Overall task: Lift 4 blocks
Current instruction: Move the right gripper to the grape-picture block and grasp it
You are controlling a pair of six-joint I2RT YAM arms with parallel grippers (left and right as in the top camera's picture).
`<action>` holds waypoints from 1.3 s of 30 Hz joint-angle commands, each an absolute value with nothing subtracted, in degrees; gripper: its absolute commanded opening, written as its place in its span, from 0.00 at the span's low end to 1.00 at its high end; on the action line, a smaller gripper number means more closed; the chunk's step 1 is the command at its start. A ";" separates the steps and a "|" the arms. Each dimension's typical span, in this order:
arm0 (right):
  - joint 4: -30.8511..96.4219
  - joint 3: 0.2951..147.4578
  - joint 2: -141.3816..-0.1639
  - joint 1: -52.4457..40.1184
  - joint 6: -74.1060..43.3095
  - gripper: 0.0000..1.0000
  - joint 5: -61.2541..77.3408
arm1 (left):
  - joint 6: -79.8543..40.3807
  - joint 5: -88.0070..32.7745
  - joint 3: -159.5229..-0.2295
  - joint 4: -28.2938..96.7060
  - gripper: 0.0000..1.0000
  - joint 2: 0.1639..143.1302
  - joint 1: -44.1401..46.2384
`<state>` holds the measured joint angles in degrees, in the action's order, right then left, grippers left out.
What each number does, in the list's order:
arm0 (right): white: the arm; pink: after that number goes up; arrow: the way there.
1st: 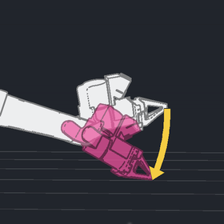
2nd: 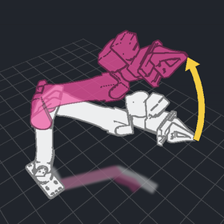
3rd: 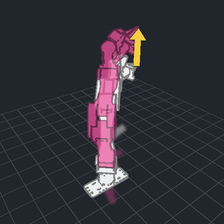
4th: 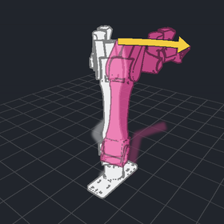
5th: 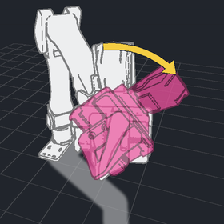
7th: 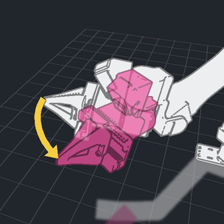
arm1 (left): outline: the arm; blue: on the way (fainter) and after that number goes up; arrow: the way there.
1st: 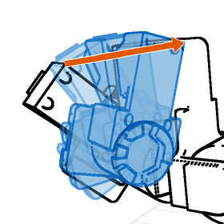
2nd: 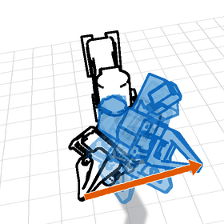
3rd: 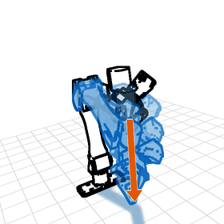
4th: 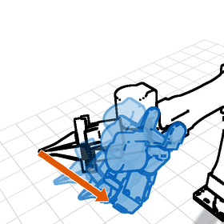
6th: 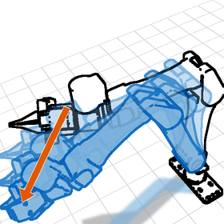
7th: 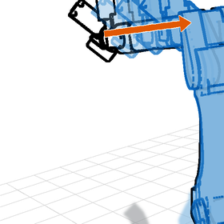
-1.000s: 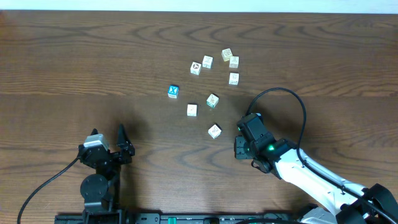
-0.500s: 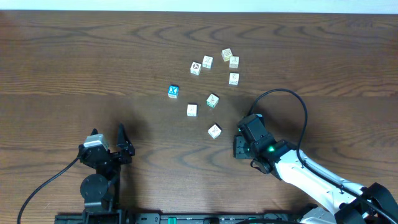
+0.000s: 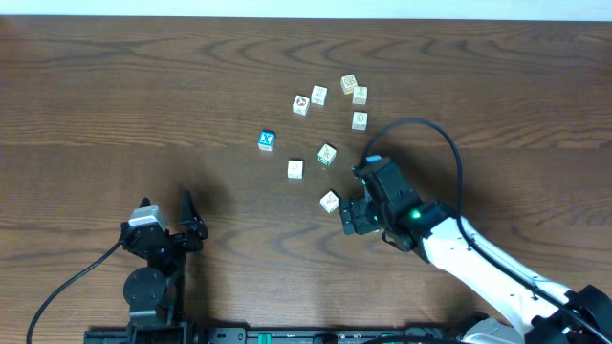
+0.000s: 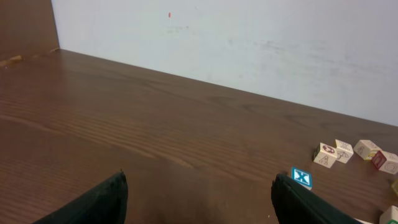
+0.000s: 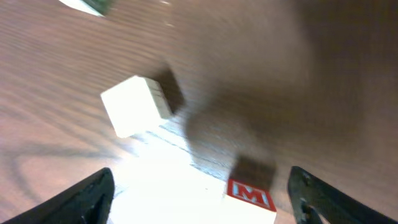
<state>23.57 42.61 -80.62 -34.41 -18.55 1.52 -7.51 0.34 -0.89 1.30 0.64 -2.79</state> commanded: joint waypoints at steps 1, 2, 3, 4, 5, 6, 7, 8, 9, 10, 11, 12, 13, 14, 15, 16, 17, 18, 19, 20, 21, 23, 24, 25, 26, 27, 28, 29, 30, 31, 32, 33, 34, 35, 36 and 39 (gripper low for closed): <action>25.76 46.94 -80.90 -34.92 -8.08 0.89 3.99 | -7.40 1.74 -0.23 4.08 0.74 0.60 -2.55; 26.02 47.46 -80.90 -34.92 -6.96 0.89 3.99 | -7.40 1.74 -0.23 4.08 0.74 0.60 -2.55; 25.96 47.72 -80.90 -34.92 -6.22 0.90 3.97 | -7.40 1.74 -0.23 4.08 0.74 0.60 -2.55; 25.71 47.81 -80.93 -34.92 -5.43 0.91 3.97 | -7.40 1.76 -0.23 4.08 0.74 0.60 -2.55; 25.52 47.81 -80.99 -34.92 -4.78 0.91 3.97 | -7.40 1.74 -0.23 4.08 0.74 0.60 -2.55; 25.36 47.81 -81.10 -34.92 -4.10 0.91 3.99 | -7.40 1.74 -0.23 4.08 0.74 0.60 -2.55; 25.26 47.81 -81.38 -34.92 -3.57 0.92 3.99 | -7.40 1.76 -0.23 4.08 0.74 0.60 -2.55; 25.08 47.81 -81.69 -34.92 -3.14 0.91 4.01 | -7.40 1.74 -0.23 4.08 0.75 0.60 -2.55; 24.80 47.81 -82.24 -34.92 -2.59 0.91 4.19 | -7.40 1.74 -0.23 4.08 0.74 0.60 -2.55; 24.58 47.81 -82.72 -34.92 -2.44 0.92 4.19 | -7.40 1.74 -0.23 4.08 0.74 0.60 -2.55; 24.16 47.81 -83.35 -34.94 -2.42 0.92 4.19 | -7.40 1.74 -0.23 4.08 0.74 0.60 -2.55; 23.70 47.81 -84.12 -34.94 -2.22 0.92 4.27 | -7.40 1.74 -0.23 4.08 0.75 0.60 -2.55; 23.22 47.86 -84.95 -34.94 -2.00 0.92 4.73 | -7.40 1.74 -0.23 4.08 0.74 0.60 -2.55; 22.61 47.90 -85.91 -34.94 -2.02 0.92 5.17 | -7.40 1.74 -0.23 4.08 0.74 0.60 -2.55; 22.04 48.01 -86.94 -34.94 -2.00 0.91 5.72 | -7.40 1.74 -0.23 4.08 0.74 0.60 -2.55; 21.50 48.12 -87.94 -34.94 -2.00 0.91 6.35 | -7.40 1.74 -0.23 4.08 0.75 0.60 -2.55; 20.91 48.23 -88.95 -34.94 -2.02 0.91 6.92 | -7.40 1.74 -0.23 4.08 0.74 0.60 -2.55; 20.27 48.42 -90.21 -34.94 -2.02 0.91 7.81 | -7.40 1.74 -0.23 4.08 0.75 0.60 -2.55; 19.99 48.60 -90.96 -34.94 -2.00 0.90 8.51 | -7.40 1.74 -0.23 4.08 0.74 0.60 -2.55; 19.75 48.93 -91.81 -34.98 -1.93 0.90 9.39 | -7.40 1.74 -0.23 4.08 0.74 0.60 -2.55; 19.62 49.25 -92.58 -35.03 -1.58 0.89 10.20 | -7.40 1.74 -0.23 4.08 0.74 0.60 -2.55; 19.22 49.89 -93.86 -35.42 -1.58 0.88 10.63 | -7.40 1.74 -0.23 4.08 0.75 0.60 -2.55; 19.00 50.17 -94.39 -35.77 -1.58 0.88 10.63 | -7.40 1.74 -0.23 4.08 0.74 0.60 -2.55; 18.79 50.41 -94.85 -36.14 -1.58 0.88 10.63 | -7.40 1.74 -0.23 4.08 0.74 0.60 -2.55; 18.63 50.70 -95.33 -36.62 -1.41 0.87 10.63 | -7.40 1.74 -0.23 4.08 0.74 0.60 -2.55; 18.59 50.85 -95.68 -37.08 -1.32 0.87 10.63 | -7.40 1.74 -0.23 4.08 0.74 0.60 -2.55; 18.55 50.94 -95.98 -37.56 -1.13 0.86 10.61 | -7.40 1.74 -0.23 4.08 0.75 0.60 -2.55; 18.44 50.94 -96.23 -37.89 -0.89 0.86 10.59 | -7.40 1.74 -0.23 4.08 0.75 0.60 -2.55; 18.37 50.94 -96.44 -38.24 -0.69 0.85 10.59 | -7.40 1.74 -0.23 4.08 0.74 0.60 -2.55; 18.22 50.94 -96.71 -38.50 -0.60 0.84 10.55 | -7.40 1.74 -0.23 4.08 0.74 0.60 -2.55; 18.15 50.94 -96.82 -38.70 -0.56 0.82 10.55 | -7.40 1.74 -0.23 4.08 0.75 0.60 -2.55; 18.09 50.94 -96.97 -38.79 -0.56 0.80 10.55 | -7.40 1.74 -0.23 4.08 0.74 0.60 -2.55; 18.00 50.94 -97.10 -38.79 -0.58 0.78 10.52 | -7.40 1.74 -0.23 4.08 0.74 0.60 -2.55; 17.96 50.94 -97.12 -38.79 -0.58 0.76 10.28 | -7.40 1.74 -0.23 4.08 0.74 0.60 -2.55; 17.96 50.94 -97.23 -38.79 -0.60 0.73 9.50 | -7.40 1.74 -0.23 4.08 0.74 0.60 -2.55; 18.06 50.94 -97.25 -38.79 -1.04 0.66 6.96 | -7.40 1.74 -0.23 4.08 0.75 0.60 -2.55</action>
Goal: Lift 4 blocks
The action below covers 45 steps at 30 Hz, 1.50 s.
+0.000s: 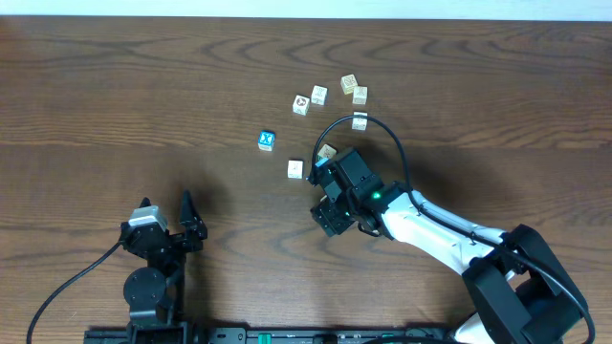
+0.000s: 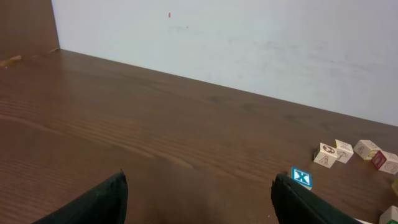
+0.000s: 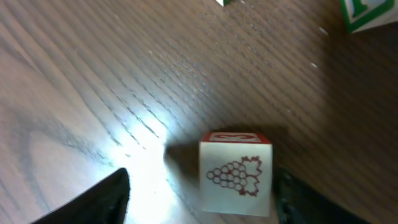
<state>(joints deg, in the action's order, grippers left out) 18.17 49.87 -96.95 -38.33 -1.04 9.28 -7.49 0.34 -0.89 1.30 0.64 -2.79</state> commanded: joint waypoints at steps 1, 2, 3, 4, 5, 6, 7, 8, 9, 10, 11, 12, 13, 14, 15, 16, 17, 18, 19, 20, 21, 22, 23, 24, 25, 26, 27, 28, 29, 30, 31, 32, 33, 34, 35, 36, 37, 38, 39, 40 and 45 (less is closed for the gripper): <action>18.04 50.94 -97.25 -38.79 -1.23 0.65 6.37 | -7.40 1.74 -0.23 4.08 0.75 0.60 -2.55; 18.02 50.94 -97.25 -38.79 -1.23 0.64 6.26 | -7.40 1.74 -0.23 4.05 0.74 0.60 -2.55; 17.98 50.94 -97.25 -38.79 -1.23 0.61 6.26 | -7.40 1.74 -0.23 4.08 0.74 0.60 -2.55; 17.96 50.94 -97.25 -38.79 -1.23 0.58 6.26 | -7.40 1.74 -0.23 4.08 0.75 0.60 -2.55; 17.96 50.94 -97.25 -38.79 -1.28 0.54 6.20 | -7.40 1.74 -0.23 4.08 0.74 0.60 -2.55; 17.91 50.94 -97.25 -38.79 -2.00 0.53 5.52 | -7.40 1.74 -0.23 4.08 0.74 0.60 -2.55; 17.93 50.94 -97.25 -38.79 -2.87 0.50 4.56 | -7.40 1.74 -0.23 4.08 0.74 0.60 -2.55; 17.93 50.94 -97.25 -38.79 -3.49 0.49 3.66 | -7.40 1.74 -0.23 4.08 0.75 0.60 -2.55; 17.96 50.94 -97.25 -38.79 -4.23 0.47 2.68 | -7.40 1.74 -0.23 4.08 0.74 0.60 -2.55; 17.96 50.94 -97.25 -38.79 -4.51 0.45 2.02 | -7.40 1.74 -0.23 4.08 0.74 0.60 -2.55; 17.93 50.94 -97.25 -38.79 -5.19 0.43 1.39 | -7.40 1.74 -0.23 4.08 0.75 0.60 -2.55; 17.93 50.94 -97.25 -38.79 -5.61 0.41 0.89 | -7.40 1.74 -0.23 4.08 0.74 0.60 -2.55; 17.93 50.94 -97.25 -38.79 -6.15 0.40 0.27 | -7.40 1.74 -0.23 4.08 0.74 0.60 -2.55; 17.93 50.94 -97.25 -38.79 -6.63 0.39 -0.19 | -7.40 1.74 -0.23 4.08 0.74 0.60 -2.55; 17.93 50.94 -97.25 -38.79 -6.90 0.37 -0.47 | -7.40 1.74 -0.23 4.08 0.74 0.60 -2.55; 17.87 50.94 -97.25 -38.79 -7.16 0.36 -0.62 | -7.40 1.76 -0.23 4.08 0.74 0.60 -2.55; 17.74 50.94 -97.25 -38.79 -7.25 0.36 -0.62 | -7.40 1.74 -0.23 4.08 0.74 0.60 -2.55; 17.58 50.94 -97.25 -38.79 -7.27 0.35 -0.60 | -7.40 1.74 -0.23 4.08 0.74 0.60 -2.55; 17.47 50.94 -97.25 -38.79 -7.27 0.36 -0.60 | -7.40 1.74 -0.23 4.08 0.75 0.60 -2.55; 17.32 50.94 -97.25 -38.79 -7.27 0.36 -0.56 | -7.40 1.74 -0.23 4.08 0.74 0.60 -2.55; 17.23 50.94 -97.25 -38.83 -7.27 0.38 -0.47 | -7.40 1.74 -0.23 4.08 0.74 0.60 -2.55; 17.12 50.94 -97.25 -38.89 -7.25 0.40 -0.21 | -7.40 1.74 -0.23 4.08 0.74 0.60 -2.55; 17.08 50.94 -97.25 -38.96 -7.20 0.42 0.21 | -7.40 1.74 -0.23 4.08 0.74 0.60 -2.55; 17.06 50.94 -97.25 -39.05 -7.20 0.43 0.47 | -7.40 1.74 -0.23 4.08 0.74 0.60 -2.55; 17.08 50.94 -97.25 -39.11 -7.20 0.43 0.54 | -7.40 1.74 -0.23 4.08 0.74 0.60 -2.55; 17.08 50.94 -97.25 -39.11 -7.20 0.42 0.71 | -7.40 1.74 -0.23 4.08 0.74 0.60 -2.55; 17.08 50.94 -97.25 -39.11 -7.20 0.42 0.73 | -7.40 1.74 -0.23 4.08 0.74 0.60 -2.55; 17.08 50.94 -97.25 -39.11 -7.20 0.43 0.73 | -7.40 1.74 -0.23 4.08 0.74 0.60 -2.55; 17.06 50.94 -97.25 -39.11 -7.20 0.43 0.73 | -7.40 1.74 -0.23 4.08 0.74 0.60 -2.55; 17.04 50.94 -97.25 -39.11 -7.20 0.43 0.71 | -7.40 1.74 -0.23 4.08 0.74 0.60 -2.55; 16.97 50.94 -97.27 -39.11 -7.20 0.43 0.71 | -7.40 1.74 -0.23 4.08 0.74 0.60 -2.55; 16.88 50.94 -97.32 -39.11 -7.20 0.43 0.71 | -7.40 1.74 -0.23 4.08 0.74 0.60 -2.55; 16.82 50.94 -97.32 -39.11 -7.18 0.43 0.71 | -7.40 1.74 -0.23 4.08 0.74 0.60 -2.55; 16.71 50.94 -97.32 -39.09 -7.18 0.43 0.71 | -7.40 1.74 -0.23 4.08 0.74 0.60 -2.55; 16.64 50.94 -97.32 -39.09 -7.07 0.43 0.69 | -7.40 1.74 -0.23 4.08 0.74 0.60 -2.55; 16.49 50.94 -97.32 -39.09 -6.90 0.43 0.71 | -7.40 1.74 -0.23 4.08 0.74 0.60 -2.55; 16.43 50.94 -97.32 -39.11 -6.76 0.43 0.69 | -7.40 1.74 -0.23 4.08 0.74 0.60 -2.55; 16.36 50.94 -97.32 -39.09 -6.76 0.43 0.67 | -7.40 1.74 -0.23 4.08 0.74 0.60 -2.55; 16.23 50.94 -97.38 -39.09 -6.76 0.43 0.67 | -7.40 1.74 -0.23 4.08 0.74 0.60 -2.55; 16.05 50.94 -97.41 -39.09 -6.76 0.42 0.64 | -7.40 1.74 -0.23 4.08 0.75 0.60 -2.55; 15.59 50.94 -97.51 -39.09 -6.79 0.43 0.25 | -7.40 1.74 -0.23 4.08 0.75 0.60 -2.55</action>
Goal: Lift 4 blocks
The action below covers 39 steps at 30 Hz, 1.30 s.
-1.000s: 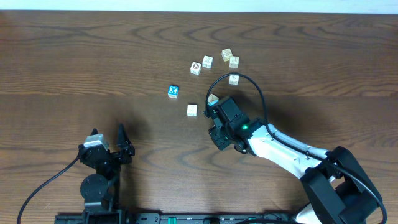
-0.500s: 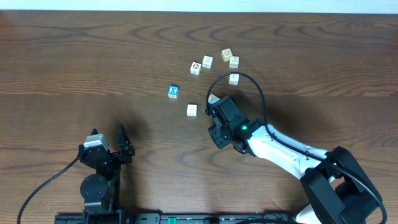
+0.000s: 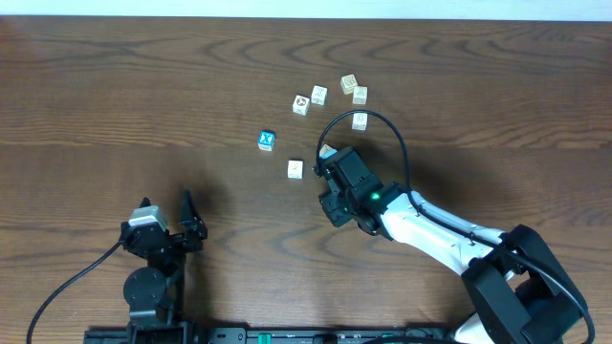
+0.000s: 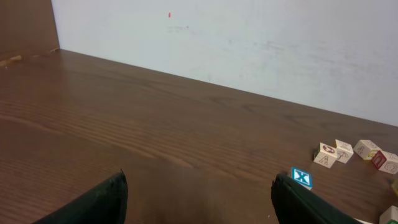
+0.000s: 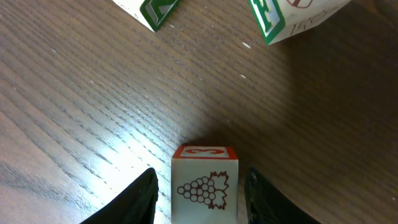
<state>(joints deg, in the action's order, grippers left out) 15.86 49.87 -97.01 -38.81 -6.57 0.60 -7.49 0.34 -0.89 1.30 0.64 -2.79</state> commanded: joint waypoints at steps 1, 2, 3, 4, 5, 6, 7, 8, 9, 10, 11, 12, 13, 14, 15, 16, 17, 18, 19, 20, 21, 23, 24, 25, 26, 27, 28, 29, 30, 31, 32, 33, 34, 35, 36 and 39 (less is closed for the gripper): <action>15.57 50.94 -97.51 -39.09 -6.76 0.42 0.19 | -7.40 1.74 -0.23 4.08 0.74 0.60 -2.55; 15.59 50.94 -97.51 -39.05 -6.79 0.42 0.03 | -7.40 1.74 -0.23 4.08 0.74 0.60 -2.55; 15.59 50.94 -97.51 -39.05 -6.79 0.42 0.01 | -7.40 1.74 -0.23 4.08 0.74 0.60 -2.55; 15.59 50.94 -97.51 -39.05 -6.79 0.42 0.01 | -7.40 1.74 -0.23 4.08 0.75 0.60 -2.55; 15.59 50.94 -97.51 -39.05 -6.79 0.41 0.01 | -7.40 1.74 -0.23 4.08 0.74 0.60 -2.55; 15.59 50.94 -97.51 -39.05 -6.79 0.41 -0.08 | -7.40 1.74 -0.23 4.08 0.74 0.60 -2.55; 15.55 50.94 -97.51 -39.05 -6.79 0.41 -0.21 | -7.40 1.74 -0.23 4.08 0.74 0.60 -2.55; 15.57 50.94 -97.51 -39.05 -6.79 0.41 -0.51 | -7.40 1.74 -0.23 4.08 0.75 0.60 -2.55; 15.59 50.94 -97.51 -39.05 -6.79 0.40 -0.82 | -7.40 1.76 -0.23 4.08 0.74 0.60 -2.55; 15.59 50.94 -97.51 -39.05 -6.79 0.40 -1.17 | -7.40 1.74 -0.23 4.08 0.74 0.60 -2.55; 15.62 50.92 -97.51 -39.05 -6.79 0.40 -1.26 | -7.40 1.74 -0.23 4.08 0.74 0.60 -2.55; 15.59 50.94 -97.51 -39.05 -6.79 0.40 -1.26 | -7.40 1.74 -0.23 4.08 0.74 0.60 -2.55; 15.59 50.94 -97.51 -39.05 -6.79 0.40 -1.23 | -7.40 1.74 -0.23 4.08 0.74 0.60 -2.55; 15.62 50.94 -97.51 -39.05 -6.81 0.40 -1.23 | -7.40 1.74 -0.23 4.08 0.74 0.60 -2.55; 15.62 50.92 -97.51 -39.05 -6.79 0.40 -1.26 | -7.40 1.74 -0.23 4.08 0.74 0.60 -2.55; 15.62 50.92 -97.51 -39.05 -6.81 0.40 -1.26 | -7.40 1.74 -0.23 4.08 0.74 0.60 -2.55; 15.62 50.92 -97.51 -39.05 -6.79 0.40 -1.26 | -7.40 1.74 -0.23 4.08 0.74 0.60 -2.55; 15.62 50.92 -97.51 -39.05 -6.79 0.40 -1.26 | -7.40 1.74 -0.23 4.08 0.74 0.60 -2.55; 15.64 50.89 -97.51 -39.05 -6.81 0.39 -1.26 | -7.40 1.74 -0.23 4.08 0.74 0.60 -2.55; 15.66 50.89 -97.51 -39.05 -6.81 0.39 -1.23 | -7.40 1.74 -0.23 4.08 0.74 0.60 -2.55; 15.64 50.89 -97.51 -39.05 -6.79 0.37 -1.26 | -7.40 1.74 -0.23 4.08 0.74 0.60 -2.55; 15.64 50.89 -97.51 -39.05 -6.81 0.35 -1.26 | -7.40 1.74 -0.23 4.08 0.74 0.60 -2.55; 15.66 50.89 -97.51 -39.05 -6.81 0.33 -1.26 | -7.40 1.74 -0.23 4.08 0.74 0.60 -2.55; 15.66 50.89 -97.51 -39.05 -6.81 0.31 -1.23 | -7.40 1.76 -0.23 4.08 0.74 0.60 -2.55; 15.68 50.89 -97.51 -39.05 -6.81 0.29 -1.26 | -7.40 1.74 -0.23 4.08 0.74 0.60 -2.55; 15.73 50.89 -97.51 -39.05 -6.83 0.27 -1.23 | -7.40 1.74 -0.23 4.08 0.74 0.60 -2.55; 15.81 50.89 -97.51 -39.05 -6.83 0.27 -1.23 | -7.40 1.76 -0.23 4.08 0.74 0.60 -2.55; 15.88 50.89 -97.51 -39.05 -6.83 0.27 -1.23 | -7.40 1.74 -0.23 4.08 0.75 0.60 -2.55; 15.90 50.89 -97.51 -39.05 -6.83 0.27 -1.26 | -7.40 1.74 -0.23 4.08 0.74 0.60 -2.55; 15.90 50.89 -97.51 -39.05 -6.85 0.26 -1.26 | -7.40 1.74 -0.23 4.08 0.74 0.60 -2.55; 15.88 50.89 -97.51 -39.05 -7.14 0.26 -1.26 | -7.40 1.74 -0.23 4.08 0.75 0.60 -2.55; 15.84 50.89 -97.51 -39.05 -7.73 0.25 -1.28 | -7.40 1.74 -0.23 4.08 0.74 0.60 -2.55; 15.73 50.89 -97.51 -39.05 -8.12 0.24 -1.28 | -7.40 1.74 -0.23 4.08 0.75 0.60 -2.55; 15.62 50.92 -97.51 -39.05 -8.12 0.24 -1.28 | -7.40 1.74 -0.23 4.08 0.74 0.60 -2.55; 15.64 50.96 -97.49 -39.05 -8.12 0.24 -1.48 | -7.40 1.74 -0.23 4.08 0.75 0.60 -2.55; 16.49 51.29 -97.17 -39.05 -8.12 0.25 -1.52 | -7.40 1.74 -0.23 4.08 0.74 0.60 -2.55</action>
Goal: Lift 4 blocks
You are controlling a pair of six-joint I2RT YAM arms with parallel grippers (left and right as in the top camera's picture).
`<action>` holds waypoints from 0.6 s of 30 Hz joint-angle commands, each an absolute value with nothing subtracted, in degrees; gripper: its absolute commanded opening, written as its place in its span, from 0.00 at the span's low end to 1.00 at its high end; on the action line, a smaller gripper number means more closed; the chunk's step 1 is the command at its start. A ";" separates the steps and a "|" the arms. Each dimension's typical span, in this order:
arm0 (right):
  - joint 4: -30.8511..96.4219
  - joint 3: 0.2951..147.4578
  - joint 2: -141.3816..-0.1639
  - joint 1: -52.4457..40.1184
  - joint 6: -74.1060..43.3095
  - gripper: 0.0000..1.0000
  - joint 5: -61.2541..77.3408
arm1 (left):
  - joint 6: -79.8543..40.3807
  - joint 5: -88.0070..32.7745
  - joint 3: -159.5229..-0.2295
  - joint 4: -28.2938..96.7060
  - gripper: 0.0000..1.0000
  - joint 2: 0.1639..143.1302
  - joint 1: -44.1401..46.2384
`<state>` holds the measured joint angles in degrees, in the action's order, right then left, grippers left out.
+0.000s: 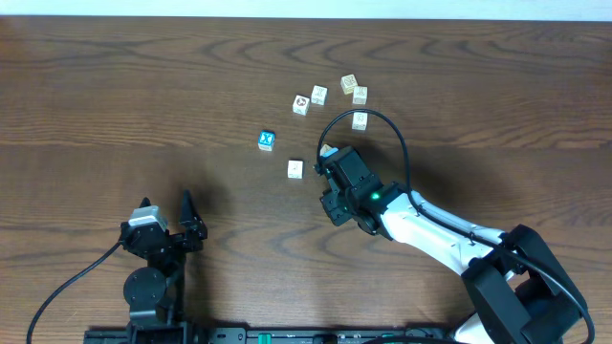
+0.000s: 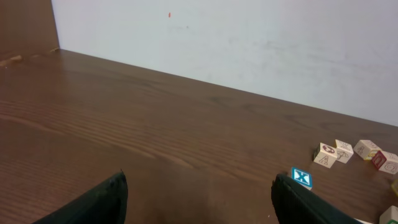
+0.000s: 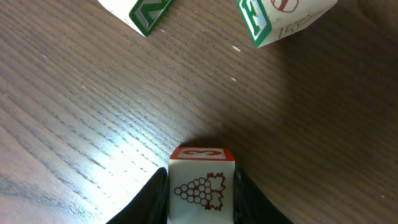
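Note:
A cream block with a grape picture and a red-edged top point(image 3: 201, 186) sits between the fingers of my right gripper point(image 3: 201, 198), which is shut on it. I cannot tell whether it touches the table. In the overhead view the right gripper point(image 1: 335, 203) covers this block. Other blocks lie on the table: a blue X block point(image 1: 267, 140), a white one point(image 1: 295, 169), and several cream ones further back point(image 1: 349, 84). My left gripper point(image 2: 199, 190) is open and empty near the front left point(image 1: 167, 212).
Two green-lettered blocks point(image 3: 140, 12) point(image 3: 280, 18) lie just beyond the held block. The right arm's black cable point(image 1: 382, 124) loops over the block cluster. A pale wall point(image 2: 249, 43) borders the table's far edge.
The right gripper's jaws, which stood a little apart on either side of the grape block, are now pressed against its sides. The left arm has not moved.
My right gripper was open near a lone block right of the cluster. Then it was further left, open over the grape block. Later its jaws stood closer around that block, and now they grip it. The left gripper stayed open and still throughout.

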<state>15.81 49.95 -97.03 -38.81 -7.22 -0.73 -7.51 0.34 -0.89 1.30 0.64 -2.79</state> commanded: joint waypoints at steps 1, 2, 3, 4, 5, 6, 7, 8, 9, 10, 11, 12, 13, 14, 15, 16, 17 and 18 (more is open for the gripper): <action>17.12 51.59 -97.01 -39.05 -8.10 0.24 -1.56 | -7.40 1.74 -0.23 4.08 0.75 0.60 -2.55; 17.91 52.03 -96.88 -39.05 -8.10 0.24 -1.93 | -7.40 1.76 -0.23 4.08 0.74 0.60 -2.55; 18.98 52.69 -96.68 -39.05 -8.10 0.24 -2.33 | -7.40 1.74 -0.23 4.08 0.74 0.60 -2.55; 20.03 53.41 -96.64 -39.05 -8.10 0.23 -2.94 | -7.40 1.74 -0.23 4.08 0.74 0.60 -2.55; 21.30 54.35 -96.53 -39.05 -8.08 0.23 -3.42 | -7.40 1.74 -0.23 4.08 0.75 0.60 -2.55; 22.55 55.35 -96.47 -39.05 -8.10 0.22 -4.08 | -7.40 1.74 -0.23 4.08 0.74 0.60 -2.55; 23.86 56.42 -96.40 -39.05 -8.08 0.22 -4.64 | -7.40 1.74 -0.23 4.08 0.74 0.60 -2.55; 25.17 57.60 -96.31 -39.05 -8.08 0.22 -5.21 | -7.40 1.74 -0.23 4.08 0.74 0.60 -2.55; 26.41 58.81 -96.23 -39.05 -8.08 0.22 -5.87 | -7.40 1.74 -0.23 4.08 0.74 0.60 -2.55; 27.66 60.03 -96.14 -39.05 -8.08 0.22 -6.28 | -7.40 1.74 -0.23 4.08 0.74 0.60 -2.55; 28.82 61.23 -96.07 -39.05 -8.08 0.22 -6.72 | -7.40 1.74 -0.23 4.08 0.74 0.60 -2.55; 29.95 62.43 -95.98 -39.05 -8.08 0.22 -7.20 | -7.40 1.74 -0.23 4.08 0.74 0.60 -2.55; 31.29 63.81 -95.96 -39.05 -8.08 0.23 -7.66 | -7.40 1.74 -0.23 4.08 0.75 0.60 -2.55; 32.36 64.77 -95.90 -39.05 -8.08 0.23 -8.21 | -7.40 1.74 -0.23 4.08 0.74 0.60 -2.55; 33.67 65.87 -95.90 -39.05 -8.10 0.24 -9.08 | -7.40 1.74 -0.23 4.08 0.74 0.60 -2.55; 35.22 67.00 -95.90 -39.05 -8.10 0.23 -10.20 | -7.40 1.74 -0.23 4.08 0.74 0.60 -2.55; 36.36 67.77 -95.90 -39.03 -8.12 0.24 -11.05 | -7.40 1.74 -0.23 4.08 0.74 0.60 -2.55; 38.41 68.97 -95.90 -38.98 -8.14 0.23 -12.69 | -7.40 1.74 -0.23 4.08 0.75 0.60 -2.55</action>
<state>35.57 65.87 -96.97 -38.81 -7.25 -7.64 -7.49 0.34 -0.89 1.30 0.64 -2.79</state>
